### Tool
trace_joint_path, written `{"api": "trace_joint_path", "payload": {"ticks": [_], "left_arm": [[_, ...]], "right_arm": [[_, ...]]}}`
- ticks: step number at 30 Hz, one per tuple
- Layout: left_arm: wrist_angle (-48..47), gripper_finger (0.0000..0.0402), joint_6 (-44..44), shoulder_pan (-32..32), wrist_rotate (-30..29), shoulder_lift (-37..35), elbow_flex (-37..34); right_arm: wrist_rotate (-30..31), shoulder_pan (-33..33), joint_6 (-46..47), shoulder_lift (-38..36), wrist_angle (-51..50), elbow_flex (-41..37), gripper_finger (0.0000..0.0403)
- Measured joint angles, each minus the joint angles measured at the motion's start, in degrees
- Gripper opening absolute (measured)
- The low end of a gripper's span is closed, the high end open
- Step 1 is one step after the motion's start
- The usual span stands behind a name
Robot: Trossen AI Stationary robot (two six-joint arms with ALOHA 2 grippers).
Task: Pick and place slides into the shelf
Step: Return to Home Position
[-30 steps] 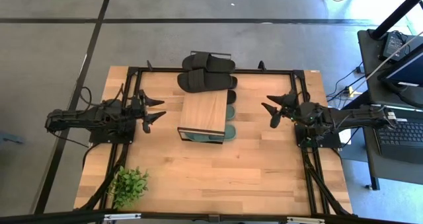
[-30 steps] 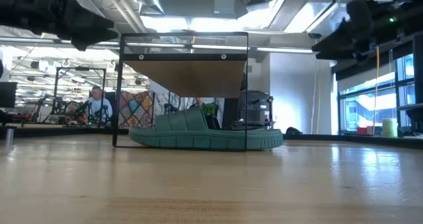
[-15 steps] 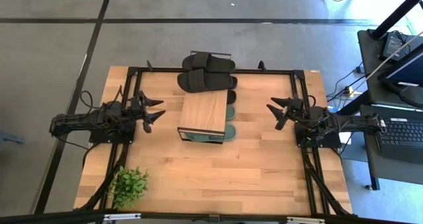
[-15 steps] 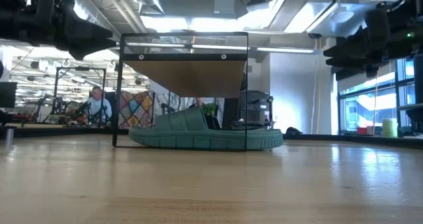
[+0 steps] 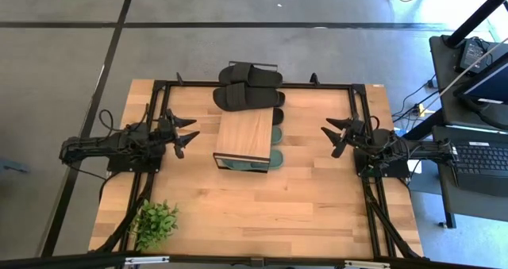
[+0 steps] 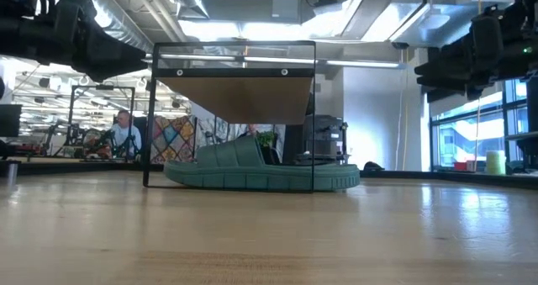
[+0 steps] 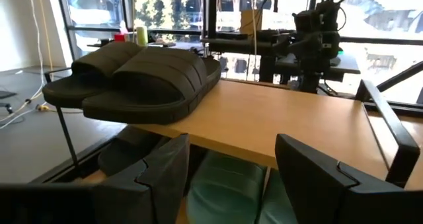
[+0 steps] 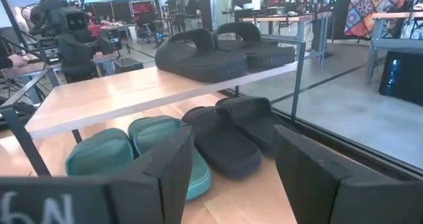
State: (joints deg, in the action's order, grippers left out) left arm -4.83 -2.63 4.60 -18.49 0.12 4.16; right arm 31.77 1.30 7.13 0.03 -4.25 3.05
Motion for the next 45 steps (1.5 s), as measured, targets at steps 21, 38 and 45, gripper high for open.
{"api": "trace_joint_path", "payload": {"ticks": [21, 38, 45], "left_arm": [[-0.8, 0.0217, -0.2, 0.0, -13.6, 0.0, 0.0], [-0.8, 0.0217, 0.2, 0.0, -13.6, 0.0, 0.0], [-0.8, 0.0217, 0.2, 0.0, -13.6, 0.0, 0.0]], "right_arm": [[0.1, 0.0, 0.1, 0.2, -0.1, 0.0, 0.0204], [0.1, 0.0, 0.1, 0.2, -0.1, 0.0, 0.0204], [0.1, 0.0, 0.1, 0.2, -0.1, 0.1, 0.0204]]}}
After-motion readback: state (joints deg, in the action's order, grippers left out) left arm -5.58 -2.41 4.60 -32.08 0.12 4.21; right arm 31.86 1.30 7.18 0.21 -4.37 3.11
